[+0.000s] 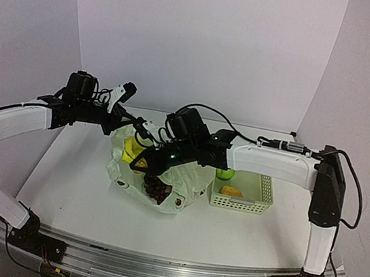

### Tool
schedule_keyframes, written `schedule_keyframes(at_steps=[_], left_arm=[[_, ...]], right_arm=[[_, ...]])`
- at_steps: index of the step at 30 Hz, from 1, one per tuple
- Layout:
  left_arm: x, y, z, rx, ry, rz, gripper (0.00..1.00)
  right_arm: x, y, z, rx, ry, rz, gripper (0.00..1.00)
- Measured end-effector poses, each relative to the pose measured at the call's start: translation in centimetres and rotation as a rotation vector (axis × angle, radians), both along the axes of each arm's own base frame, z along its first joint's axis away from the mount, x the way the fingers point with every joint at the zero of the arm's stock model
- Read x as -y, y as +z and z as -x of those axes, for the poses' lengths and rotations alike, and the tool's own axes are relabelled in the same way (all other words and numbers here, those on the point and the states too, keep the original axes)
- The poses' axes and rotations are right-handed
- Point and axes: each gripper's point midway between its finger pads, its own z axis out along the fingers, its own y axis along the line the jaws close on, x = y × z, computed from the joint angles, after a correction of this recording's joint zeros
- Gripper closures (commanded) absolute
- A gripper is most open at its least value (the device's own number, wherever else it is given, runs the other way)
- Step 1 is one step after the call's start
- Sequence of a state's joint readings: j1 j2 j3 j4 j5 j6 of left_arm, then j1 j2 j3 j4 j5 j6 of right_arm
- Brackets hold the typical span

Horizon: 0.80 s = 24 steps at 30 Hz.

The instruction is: Untie the knot of the plastic bag and take out the fruit

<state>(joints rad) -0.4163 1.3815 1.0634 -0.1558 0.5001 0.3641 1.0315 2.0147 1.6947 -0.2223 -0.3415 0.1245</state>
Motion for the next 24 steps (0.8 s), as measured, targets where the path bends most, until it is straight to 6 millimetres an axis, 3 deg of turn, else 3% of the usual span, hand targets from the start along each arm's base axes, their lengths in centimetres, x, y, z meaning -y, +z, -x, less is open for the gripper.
schedule_keyframes(at_steps=[3, 13, 17, 22, 24], left_arm=[[-0.5, 0.0, -0.4, -0.004, 0.021, 0.0, 1.0], [-1.0, 1.4, -1.5, 0.017, 0.064, 0.013, 1.0], [-1.0, 1.7, -1.6, 0.022, 0.065, 0.016, 1.0], [-1.0, 1.7, -1.6, 0.02, 0.066, 0.017, 1.0], [-1.0, 1.7, -1.6, 0.02, 0.066, 0.017, 1.0]], right_arm=[[1.3, 2.0, 1.4, -0.017, 0.036, -0.02, 1.0], [4.6, 13.4, 7.5, -0.083, 0.248, -0.24, 1.0], [5.5, 16.8, 9.1, -0.104, 0.324, -0.309, 1.0], [8.2, 19.3, 8.6, -0.033, 0.279, -0.35, 1.0], [10.4, 19.6, 6.5, 0.056, 0.157, -0.344, 1.0]])
